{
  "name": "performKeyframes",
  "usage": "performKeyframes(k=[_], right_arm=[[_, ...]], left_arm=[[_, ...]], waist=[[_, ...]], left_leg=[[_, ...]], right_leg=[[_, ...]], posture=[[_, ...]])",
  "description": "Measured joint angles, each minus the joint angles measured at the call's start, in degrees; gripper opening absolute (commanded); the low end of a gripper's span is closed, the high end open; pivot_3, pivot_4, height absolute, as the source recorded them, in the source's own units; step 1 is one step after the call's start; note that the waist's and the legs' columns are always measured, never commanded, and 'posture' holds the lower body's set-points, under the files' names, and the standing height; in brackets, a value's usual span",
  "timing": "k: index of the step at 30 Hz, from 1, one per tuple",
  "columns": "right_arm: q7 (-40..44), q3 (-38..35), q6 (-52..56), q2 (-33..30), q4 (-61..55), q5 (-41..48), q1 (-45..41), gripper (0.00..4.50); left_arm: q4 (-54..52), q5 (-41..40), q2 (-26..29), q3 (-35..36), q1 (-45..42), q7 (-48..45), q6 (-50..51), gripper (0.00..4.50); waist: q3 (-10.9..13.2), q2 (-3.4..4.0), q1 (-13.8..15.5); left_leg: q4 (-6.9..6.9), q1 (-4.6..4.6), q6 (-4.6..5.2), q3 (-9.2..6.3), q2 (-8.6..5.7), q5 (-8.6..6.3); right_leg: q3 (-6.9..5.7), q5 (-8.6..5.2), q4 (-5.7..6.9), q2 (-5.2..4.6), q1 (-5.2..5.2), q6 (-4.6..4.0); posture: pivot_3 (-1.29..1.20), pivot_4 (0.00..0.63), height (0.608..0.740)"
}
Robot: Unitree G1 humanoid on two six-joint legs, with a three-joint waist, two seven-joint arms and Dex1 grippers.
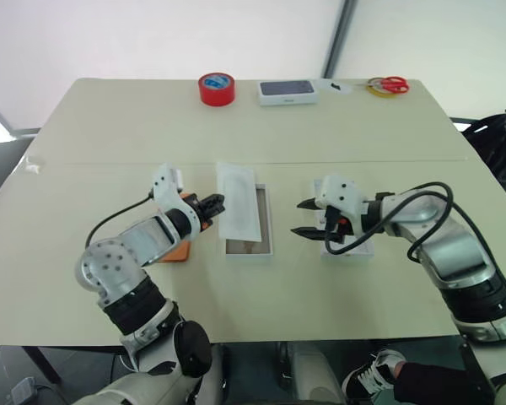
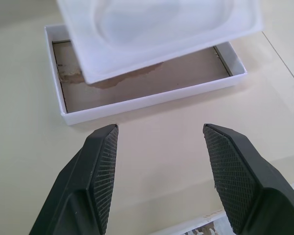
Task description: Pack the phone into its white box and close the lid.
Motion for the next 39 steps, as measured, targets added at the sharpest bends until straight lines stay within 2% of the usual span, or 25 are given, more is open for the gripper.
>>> performKeyframes(k=[13, 14, 15, 21, 24, 26, 28, 29, 30, 34, 36, 39], right_arm=[[-0.9, 0.8, -1.7, 0.0, 1.5, -1.5, 0.2, 2.88], [-1.0, 0.9, -1.8, 0.1, 1.5, -1.7, 0.2, 2.93], [-1.1, 0.9, -1.8, 0.1, 1.5, -1.8, 0.2, 2.93], [-2.2, 1.0, -1.9, 0.8, 1.8, -2.3, 0.2, 2.93], [-4.0, 1.0, -1.4, 2.8, 3.1, -2.4, -0.5, 2.14], [-5.3, 1.0, -0.6, 4.0, 4.0, -2.4, -1.6, 1.11], [-7.0, 1.1, 0.7, 6.0, 5.0, -2.7, -3.6, 0.19], [-7.7, 1.2, 1.4, 6.8, 5.5, -2.9, -4.4, 0.08], [-8.3, 1.4, 1.8, 7.2, 5.9, -3.0, -4.8, 0.08], [-11.9, 4.6, 4.3, 11.5, 6.8, -5.4, -7.7, 0.08], [-13.4, 6.7, 5.7, 14.2, 7.1, -6.7, -9.2, 0.08], [-15.5, 9.8, 8.3, 18.4, 8.2, -7.8, -11.5, 0.08]], left_arm=[[-1.5, -2.0, -1.1, -4.2, 3.3, 1.5, 0.0, 0.0], [-1.5, -2.1, -1.2, -4.2, 3.4, 1.5, 0.0, 0.62], [-1.5, -2.2, -1.2, -4.2, 3.5, 1.6, 0.0, 0.88], [-1.5, -3.1, -1.3, -4.4, 3.9, 1.5, 0.0, 3.74], [-1.8, -4.4, -0.9, -4.0, 3.2, 0.7, 0.0, 3.78], [-2.8, -5.0, 0.5, -3.9, 1.1, -0.4, -0.1, 3.78], [-4.9, -5.0, 5.7, -6.8, 0.5, -3.0, -2.2, 3.78], [-6.0, -4.8, 9.6, -9.0, 0.9, -4.5, -4.1, 3.78], [-6.8, -4.1, 12.5, -10.7, 1.6, -5.9, -6.0, 3.78], [-10.8, 5.7, 36.3, -26.8, 12.8, -15.7, -20.7, 3.78], [-10.8, 9.9, 41.6, -30.9, 17.7, -19.7, -28.2, 3.78], [-10.4, 12.6, 44.2, -32.3, 22.0, -24.1, -35.4, 3.78]], waist=[[0.0, 0.0, 0.1], [0.0, 0.0, 0.1], [0.0, 0.0, 0.1], [0.0, 0.0, 0.1], [0.0, -0.01, 0.1], [0.0, -0.01, 0.1], [0.0, 0.02, -0.2], [0.0, 0.02, -0.4], [0.0, 0.04, -0.4], [0.0, 0.1, -1.4], [0.0, 0.11, -1.4], [0.0, 0.1, -1.0]], left_leg=[[0.02, -0.02, 0.0, -0.01, 0.0, 0.0], [0.02, -0.02, 0.01, -0.01, 0.0, 0.0], [0.02, -0.02, 0.01, -0.02, 0.0, 0.0], [0.02, -0.02, 0.01, -0.02, 0.0, 0.0], [0.02, -0.02, 0.0, -0.02, 0.01, 0.0], [0.02, -0.02, 0.0, -0.02, -0.01, 0.0], [-0.02, 0.01, 0.0, 0.0, 0.0, 0.0], [-0.04, 0.01, 0.0, 0.0, 0.01, 0.01], [-0.06, 0.01, -0.01, 0.0, 0.02, 0.01], [-0.19, -0.02, -0.08, 0.06, 0.04, 0.05], [-0.18, -0.09, -0.09, 0.08, 0.12, 0.05], [-0.14, -0.16, -0.08, 0.04, 0.11, 0.05]], right_leg=[[0.0, -0.06, -0.02, -0.03, 0.01, -0.11], [0.0, -0.06, -0.02, -0.03, 0.01, -0.11], [0.0, -0.06, -0.02, -0.02, 0.01, -0.11], [0.0, -0.06, -0.02, -0.02, 0.01, -0.11], [0.0, -0.07, -0.02, -0.01, 0.01, -0.13], [-0.01, -0.09, -0.01, 0.0, 0.0, -0.16], [0.01, -0.08, 0.02, 0.01, -0.01, -0.15], [0.01, -0.08, 0.03, 0.03, -0.03, -0.14], [0.01, -0.07, 0.03, 0.03, -0.05, -0.13], [0.11, -0.09, 0.15, 0.04, -0.25, -0.2], [0.11, -0.09, 0.12, 0.02, -0.33, -0.26], [0.06, -0.09, 0.08, -0.07, -0.33, -0.3]], posture=[[0.0, 0.15, 0.732], [0.0, 0.15, 0.732], [0.0, 0.15, 0.732], [0.0, 0.15, 0.732], [0.0, 0.15, 0.732], [0.0, 0.15, 0.732], [0.0, 0.15, 0.732], [0.0, 0.15, 0.732], [0.0, 0.15, 0.732], [0.0, 0.15, 0.732], [0.0, 0.15, 0.732], [0.0, 0.15, 0.732]])
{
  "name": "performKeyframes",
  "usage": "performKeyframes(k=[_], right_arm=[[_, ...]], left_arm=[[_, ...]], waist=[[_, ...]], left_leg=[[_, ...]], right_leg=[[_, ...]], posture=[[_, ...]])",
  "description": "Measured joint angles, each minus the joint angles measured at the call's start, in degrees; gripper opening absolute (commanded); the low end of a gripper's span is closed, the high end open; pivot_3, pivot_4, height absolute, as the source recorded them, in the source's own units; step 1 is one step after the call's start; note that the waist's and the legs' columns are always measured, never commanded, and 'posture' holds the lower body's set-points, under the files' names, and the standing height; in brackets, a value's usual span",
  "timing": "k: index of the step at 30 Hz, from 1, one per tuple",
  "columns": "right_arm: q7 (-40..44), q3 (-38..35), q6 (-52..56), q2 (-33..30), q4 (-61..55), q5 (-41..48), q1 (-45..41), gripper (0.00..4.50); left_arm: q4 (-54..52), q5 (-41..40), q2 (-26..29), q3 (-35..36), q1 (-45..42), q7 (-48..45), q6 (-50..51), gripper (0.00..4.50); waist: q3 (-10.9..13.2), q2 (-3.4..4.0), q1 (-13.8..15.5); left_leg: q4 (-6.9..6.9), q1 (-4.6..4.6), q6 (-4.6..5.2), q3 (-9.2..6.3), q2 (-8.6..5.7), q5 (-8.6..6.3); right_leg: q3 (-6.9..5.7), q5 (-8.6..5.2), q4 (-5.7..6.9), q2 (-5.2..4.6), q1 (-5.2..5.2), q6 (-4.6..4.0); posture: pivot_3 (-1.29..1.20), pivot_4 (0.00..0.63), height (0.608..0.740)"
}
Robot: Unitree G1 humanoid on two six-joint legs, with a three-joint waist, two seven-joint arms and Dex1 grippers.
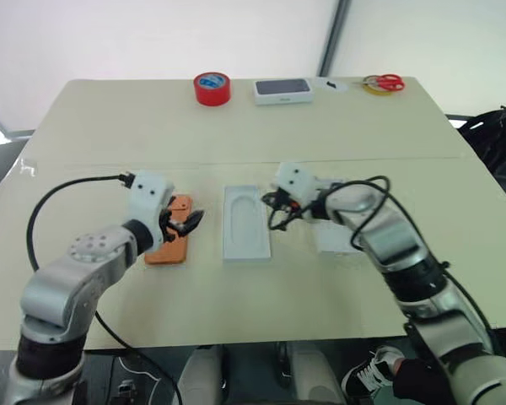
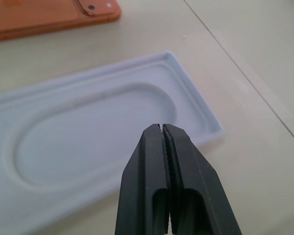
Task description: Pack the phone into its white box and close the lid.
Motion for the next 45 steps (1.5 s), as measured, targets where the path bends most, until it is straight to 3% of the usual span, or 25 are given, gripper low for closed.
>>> performKeyframes(k=[8, 26, 27, 28, 29, 36, 45], right_arm=[[-5.5, 5.2, 1.9, 8.0, 12.4, -4.7, -3.8, 0.08], [-10.0, 5.3, -4.4, 9.9, 18.0, -10.7, -4.2, 0.08], [-9.7, 5.3, -4.7, 9.9, 17.5, -10.6, -4.0, 0.08], [-8.8, 5.2, -4.8, 10.0, 16.1, -10.1, -3.7, 0.0], [-7.9, 5.2, -4.8, 10.0, 14.6, -9.6, -3.6, 0.0], [-4.0, 6.6, -2.6, 14.1, 6.9, -7.4, -3.7, 0.0], [-4.8, 10.7, 1.2, 23.2, 16.9, -7.7, -7.2, 0.0]], left_arm=[[-0.7, -0.9, 2.3, 2.3, 12.3, -8.9, -7.0, 3.78], [-3.5, -4.3, 1.9, 6.7, 19.4, -12.1, -8.4, 3.78], [-3.3, -5.0, 1.1, 7.7, 19.2, -11.3, -7.9, 3.78], [-2.6, -6.5, -0.7, 9.5, 18.0, -9.5, -6.2, 4.3], [-1.6, -7.6, -2.1, 11.5, 16.5, -7.6, -4.9, 4.48], [7.4, -9.8, -6.2, 20.1, 6.0, 5.6, 7.4, 4.48], [13.0, -11.5, -9.2, 21.8, -3.7, 10.6, 22.2, 4.48]], waist=[[0.0, 0.01, -0.2], [0.0, 0.02, -0.4], [0.0, 0.02, -0.5], [0.0, 0.04, -0.4], [0.0, 0.03, -0.4], [0.0, -0.01, -0.5], [0.0, -0.03, -0.2]], left_leg=[[0.0, -0.02, 0.04, 0.01, -0.03, -0.02], [-0.01, 0.02, 0.06, 0.02, -0.01, -0.03], [-0.01, 0.02, 0.06, 0.01, 0.0, -0.03], [-0.01, 0.02, 0.06, -0.01, 0.0, -0.03], [0.0, 0.02, 0.06, -0.02, 0.0, -0.03], [0.0, 0.05, 0.06, -0.06, 0.02, -0.03], [0.0, 0.08, 0.02, -0.1, -0.03, -0.01]], right_leg=[[-0.06, 0.01, 0.01, -0.1, -0.02, 0.01], [-0.06, 0.02, 0.02, -0.03, 0.0, 0.04], [-0.06, 0.03, 0.02, -0.02, 0.0, 0.05], [-0.06, 0.04, 0.02, -0.02, 0.0, 0.08], [-0.07, 0.09, 0.03, 0.0, 0.0, 0.16], [-0.09, 0.14, 0.09, 0.08, 0.02, 0.26], [-0.1, 0.15, 0.12, 0.03, 0.07, 0.24]], posture=[[0.0, 0.15, 0.732], [0.0, 0.15, 0.732], [0.0, 0.15, 0.732], [0.0, 0.15, 0.732], [0.0, 0.15, 0.732], [0.0, 0.15, 0.732], [0.0, 0.15, 0.732]])
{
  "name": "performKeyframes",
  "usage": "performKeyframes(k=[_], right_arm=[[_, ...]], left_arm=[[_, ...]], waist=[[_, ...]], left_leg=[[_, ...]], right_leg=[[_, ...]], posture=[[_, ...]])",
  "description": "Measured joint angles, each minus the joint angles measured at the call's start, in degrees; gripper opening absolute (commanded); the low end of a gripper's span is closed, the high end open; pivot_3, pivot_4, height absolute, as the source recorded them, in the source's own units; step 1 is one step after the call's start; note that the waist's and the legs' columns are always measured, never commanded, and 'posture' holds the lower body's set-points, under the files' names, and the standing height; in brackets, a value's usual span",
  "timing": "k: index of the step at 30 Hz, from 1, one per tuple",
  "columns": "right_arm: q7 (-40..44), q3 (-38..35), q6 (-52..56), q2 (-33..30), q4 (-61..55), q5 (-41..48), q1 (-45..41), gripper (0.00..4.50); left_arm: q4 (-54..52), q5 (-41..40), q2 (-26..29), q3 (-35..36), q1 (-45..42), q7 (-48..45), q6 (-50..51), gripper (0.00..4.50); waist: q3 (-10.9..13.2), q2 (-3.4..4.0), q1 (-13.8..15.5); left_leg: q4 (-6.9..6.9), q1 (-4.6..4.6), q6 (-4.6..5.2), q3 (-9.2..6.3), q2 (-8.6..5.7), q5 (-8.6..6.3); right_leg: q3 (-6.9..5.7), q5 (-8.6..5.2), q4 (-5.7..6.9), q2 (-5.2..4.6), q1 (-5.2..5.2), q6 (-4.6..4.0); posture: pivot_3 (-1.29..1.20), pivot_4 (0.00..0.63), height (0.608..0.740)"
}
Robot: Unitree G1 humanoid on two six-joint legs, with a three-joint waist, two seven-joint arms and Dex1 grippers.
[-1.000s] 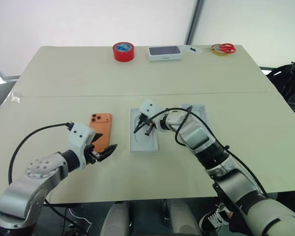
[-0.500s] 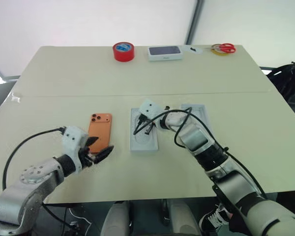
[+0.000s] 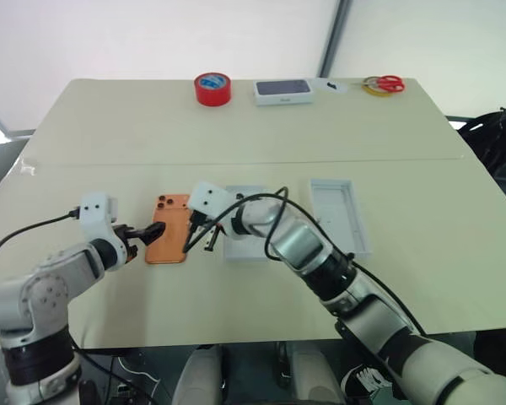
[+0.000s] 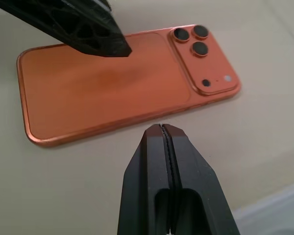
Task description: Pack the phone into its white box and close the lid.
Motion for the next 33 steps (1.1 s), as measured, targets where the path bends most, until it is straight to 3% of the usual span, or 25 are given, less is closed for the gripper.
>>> performKeyframes(k=[8, 16, 33], right_arm=[[-0.6, 3.3, -1.2, 2.0, 6.4, -2.8, -1.7, 0.0], [0.2, 3.4, -1.2, 1.2, 6.3, -4.3, -1.7, 0.0], [0.8, 3.5, -1.8, -0.3, 3.6, -6.3, 0.2, 0.0]], left_arm=[[-1.8, 0.1, -7.1, 1.9, -3.9, 0.8, 7.1, 4.48], [-4.3, 1.0, -10.3, 2.3, -3.8, 1.3, 9.8, 4.48], [-0.2, -6.3, -10.9, 7.7, -5.1, 1.0, 12.2, 4.48]], waist=[[-0.1, 0.07, 0.0], [-0.4, 0.18, 0.1], [-0.5, 0.18, 0.0]], left_leg=[[-0.01, 0.05, -0.02, -0.01, -0.07, 0.0], [-0.01, 0.08, -0.02, -0.04, -0.14, -0.01], [-0.01, 0.09, -0.02, -0.1, -0.19, -0.01]], right_leg=[[0.0, 0.0, 0.0, -0.1, 0.06, 0.0], [-0.02, 0.0, -0.01, -0.2, 0.11, 0.0], [-0.08, -0.02, -0.04, -0.24, 0.16, -0.01]], posture=[[0.0, 0.15, 0.732], [0.0, 0.15, 0.732], [0.0, 0.15, 0.732]])
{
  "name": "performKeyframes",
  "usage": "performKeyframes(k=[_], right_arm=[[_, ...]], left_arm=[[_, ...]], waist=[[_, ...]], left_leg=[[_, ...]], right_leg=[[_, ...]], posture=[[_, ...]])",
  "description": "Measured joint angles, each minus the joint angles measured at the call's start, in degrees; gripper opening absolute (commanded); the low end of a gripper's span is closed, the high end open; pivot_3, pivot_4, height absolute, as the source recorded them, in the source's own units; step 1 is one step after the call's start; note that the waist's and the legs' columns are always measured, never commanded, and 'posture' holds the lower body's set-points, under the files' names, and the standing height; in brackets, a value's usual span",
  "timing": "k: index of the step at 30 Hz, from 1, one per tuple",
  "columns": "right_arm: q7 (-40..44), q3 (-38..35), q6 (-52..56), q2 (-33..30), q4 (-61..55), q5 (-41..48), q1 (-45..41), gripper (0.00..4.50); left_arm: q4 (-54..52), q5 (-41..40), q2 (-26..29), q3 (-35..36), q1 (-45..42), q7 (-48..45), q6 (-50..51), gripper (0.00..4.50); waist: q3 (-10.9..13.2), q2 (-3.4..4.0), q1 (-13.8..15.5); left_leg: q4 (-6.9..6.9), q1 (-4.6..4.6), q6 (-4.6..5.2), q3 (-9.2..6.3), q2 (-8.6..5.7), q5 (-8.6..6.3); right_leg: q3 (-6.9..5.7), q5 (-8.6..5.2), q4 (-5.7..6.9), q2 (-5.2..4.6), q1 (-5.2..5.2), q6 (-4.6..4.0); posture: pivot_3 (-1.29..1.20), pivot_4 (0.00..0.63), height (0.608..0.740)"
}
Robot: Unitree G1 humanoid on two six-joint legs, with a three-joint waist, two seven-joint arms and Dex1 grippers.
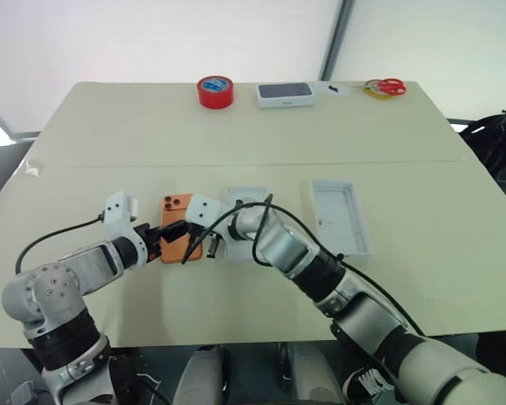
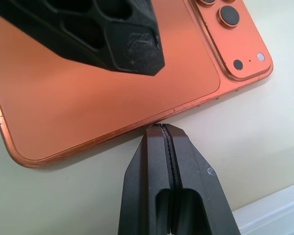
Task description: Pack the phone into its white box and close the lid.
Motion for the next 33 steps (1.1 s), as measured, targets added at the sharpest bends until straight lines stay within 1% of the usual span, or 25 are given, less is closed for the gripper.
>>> performKeyframes(k=[1, 2, 4, 5, 11, 22, 25, 26, 29, 30, 33], right_arm=[[0.0, 0.0, -0.1, 0.0, -0.1, -0.2, 0.1, 0.0], [0.1, 0.1, -0.1, 0.0, -0.1, -0.2, 0.1, 0.0], [0.2, 0.1, -0.2, 0.0, -0.4, -0.3, 0.3, 0.0], [0.3, 0.2, -0.2, 0.0, -0.4, -0.3, 0.3, 0.0], [0.7, 0.7, -0.3, -0.1, -1.1, -0.3, 0.4, 0.0], [1.8, 1.1, -0.1, -1.3, -3.1, -0.8, 1.1, 0.0], [2.1, 1.0, 0.6, -2.1, -4.2, -0.8, 1.2, 0.0], [2.2, 1.0, 0.9, -2.4, -4.7, -0.8, 1.3, 0.0], [2.5, 0.7, 1.7, -3.6, -7.1, -0.7, 1.4, 0.0], [2.8, 0.5, 1.9, -4.4, -8.5, -0.5, 1.4, 0.0], [4.5, -1.3, 1.8, -7.1, -13.6, 1.0, 1.5, 0.0]], left_arm=[[0.3, -0.9, -0.2, 0.3, 0.0, 0.0, 0.0, 4.48], [0.7, -1.8, -0.3, 0.5, 0.0, 0.0, 0.2, 4.24], [1.5, -3.4, -0.5, 0.9, 0.0, 0.1, 0.8, 3.67], [2.3, -4.2, -0.6, 0.9, 0.0, 0.3, 1.0, 3.23], [3.6, -6.8, -0.3, 1.0, -0.1, 1.9, 1.0, 3.23], [7.7, -9.2, 0.6, 4.6, -1.8, 5.2, 1.0, 3.23], [8.6, -9.7, 0.6, 6.0, -1.9, 6.3, 1.0, 2.38], [8.9, -9.8, 0.6, 6.4, -1.9, 6.7, 1.0, 1.92], [9.0, -11.2, 0.3, 7.2, -2.0, 7.1, 1.0, 0.36], [8.9, -12.9, -0.5, 7.8, -2.8, 6.7, 1.0, 0.04], [9.0, -13.5, -0.7, 8.3, -3.3, 8.3, 1.0, 0.04]], waist=[[0.0, 0.0, 0.0], [0.0, 0.0, 0.0], [0.0, 0.0, -0.2], [0.0, -0.01, -0.2], [0.0, -0.04, -0.5], [0.0, -0.04, -0.4], [0.0, -0.03, -0.4], [0.0, -0.05, -0.4], [0.0, -0.06, -0.3], [0.0, -0.06, -0.2], [0.0, -0.06, -0.4]], left_leg=[[0.0, 0.0, 0.0, 0.0, 0.0, 0.0], [0.0, 0.0, 0.0, 0.0, 0.0, 0.0], [-0.01, -0.01, 0.0, 0.0, 0.01, 0.0], [-0.02, -0.01, 0.0, 0.0, 0.01, 0.0], [-0.06, -0.05, 0.0, 0.01, 0.04, 0.0], [-0.06, -0.06, -0.01, 0.02, 0.04, 0.0], [-0.07, -0.06, -0.01, 0.02, 0.04, 0.0], [-0.07, -0.08, -0.01, 0.02, 0.04, 0.0], [-0.07, -0.1, -0.01, 0.02, 0.04, -0.01], [-0.07, -0.1, -0.01, 0.02, 0.03, 0.0], [-0.08, -0.09, -0.02, 0.03, 0.04, -0.01]], right_leg=[[0.0, 0.0, 0.0, 0.0, 0.0, 0.0], [0.0, 0.0, -0.01, 0.0, 0.0, 0.0], [0.0, 0.0, 0.0, 0.01, -0.02, 0.0], [0.0, 0.0, 0.0, 0.01, -0.03, 0.0], [0.01, 0.01, 0.01, 0.02, -0.11, 0.01], [0.0, 0.0, -0.01, 0.02, -0.14, 0.0], [0.0, 0.0, 0.0, 0.02, -0.15, 0.0], [0.0, 0.0, -0.01, 0.02, -0.16, 0.0], [0.0, 0.0, -0.02, 0.0, -0.16, 0.0], [0.0, 0.0, -0.02, -0.01, -0.15, 0.0], [-0.01, 0.01, -0.04, 0.01, -0.17, 0.01]], posture=[[0.0, 0.15, 0.732], [0.0, 0.15, 0.732], [0.0, 0.15, 0.732], [0.0, 0.15, 0.732], [0.0, 0.15, 0.732], [0.0, 0.15, 0.732], [0.0, 0.15, 0.732], [0.0, 0.15, 0.732], [0.0, 0.15, 0.732], [0.0, 0.15, 0.732], [0.0, 0.15, 0.732]])
